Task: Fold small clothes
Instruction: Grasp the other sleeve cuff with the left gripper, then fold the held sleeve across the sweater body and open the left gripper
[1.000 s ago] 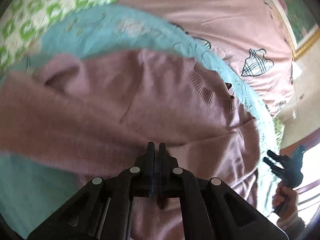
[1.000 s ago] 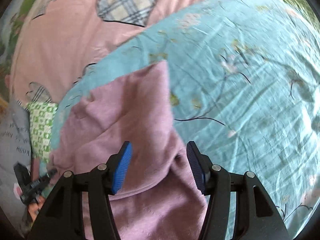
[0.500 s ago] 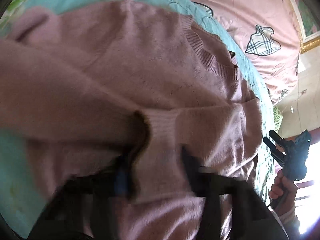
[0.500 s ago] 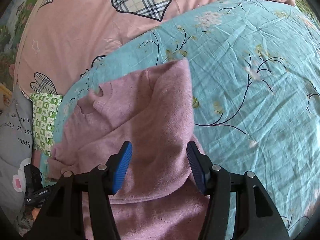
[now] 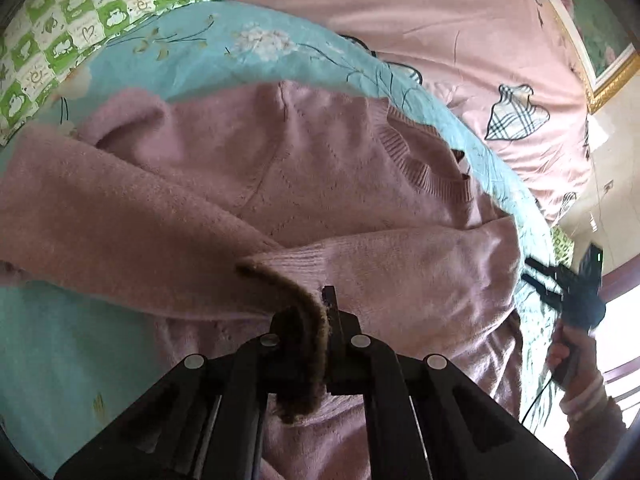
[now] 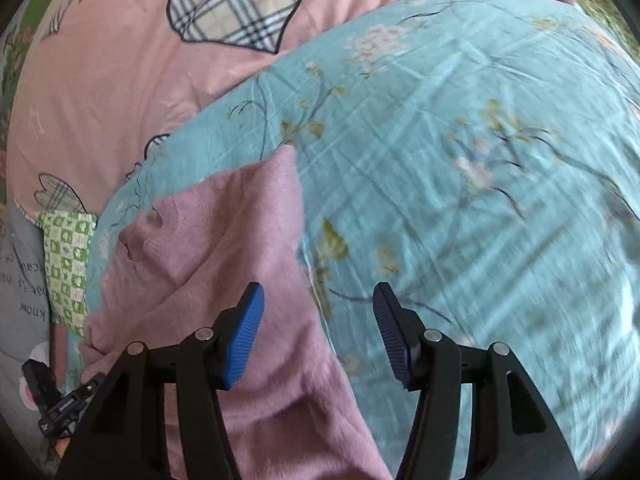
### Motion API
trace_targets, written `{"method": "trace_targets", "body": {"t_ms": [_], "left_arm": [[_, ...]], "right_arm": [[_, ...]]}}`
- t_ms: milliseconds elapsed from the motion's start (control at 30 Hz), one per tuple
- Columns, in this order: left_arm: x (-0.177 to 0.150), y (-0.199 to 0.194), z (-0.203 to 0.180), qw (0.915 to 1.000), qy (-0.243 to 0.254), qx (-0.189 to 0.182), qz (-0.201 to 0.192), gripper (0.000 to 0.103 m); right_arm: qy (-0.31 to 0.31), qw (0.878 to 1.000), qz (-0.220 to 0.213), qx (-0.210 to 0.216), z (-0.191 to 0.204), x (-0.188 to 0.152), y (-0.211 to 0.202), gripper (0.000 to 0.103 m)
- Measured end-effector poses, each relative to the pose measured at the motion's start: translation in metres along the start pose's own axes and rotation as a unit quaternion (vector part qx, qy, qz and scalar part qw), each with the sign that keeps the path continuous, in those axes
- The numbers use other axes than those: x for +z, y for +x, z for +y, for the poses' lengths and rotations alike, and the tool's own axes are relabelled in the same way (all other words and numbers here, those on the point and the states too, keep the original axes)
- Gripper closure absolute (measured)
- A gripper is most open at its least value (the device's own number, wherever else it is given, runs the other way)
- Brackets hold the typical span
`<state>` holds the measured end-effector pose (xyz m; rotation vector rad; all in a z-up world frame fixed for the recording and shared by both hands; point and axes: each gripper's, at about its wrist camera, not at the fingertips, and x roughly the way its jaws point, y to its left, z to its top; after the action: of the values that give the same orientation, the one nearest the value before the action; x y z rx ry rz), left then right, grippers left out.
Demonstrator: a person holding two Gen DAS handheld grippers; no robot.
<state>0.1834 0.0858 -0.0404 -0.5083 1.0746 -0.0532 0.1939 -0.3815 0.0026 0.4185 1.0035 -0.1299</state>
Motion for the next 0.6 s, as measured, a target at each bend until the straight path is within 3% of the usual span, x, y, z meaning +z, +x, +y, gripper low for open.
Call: {"method": "trace_targets", "body": {"t_ms": [200,233,267,300,433,600], "left_arm": [[-0.002,0.004,-0.001,1.0000,-0.002,0.008,-0.001,0.099],[-0.002,0.002,-0.002,1.0000,0.000,0.007,-0.001,0.099],[0.000,0.003,-0.006,1.0000,0.002,0.004,-0.002,0.099],[0.002,0.002,-0.009,1.0000,0.004,-0.001,-0.005,0.099],[0.009,0.012,-0.032,0.9994,0.032,-0.007,-0.011,0.099],[0.008,0.039,-0.025,0.9995,0.027,0.010,0.014,0.099]], "right_arm": [[-0.029,0.999,0.024,0.005,0.017,0.019,0.045,0.047],[-0.029,0.999,0.033,0.011,0.016,0.020,0.054,0.059],[-0.031,0.998,0.043,0.020,0.016,0.021,0.060,0.092],[-0.036,0.998,0.048,0.012,0.017,0.024,0.060,0.092],[-0.067,0.998,-0.016,-0.011,0.021,0.037,0.020,0.093],[-0.099,0.993,0.017,-0.055,0.014,0.038,0.047,0.093]]}}
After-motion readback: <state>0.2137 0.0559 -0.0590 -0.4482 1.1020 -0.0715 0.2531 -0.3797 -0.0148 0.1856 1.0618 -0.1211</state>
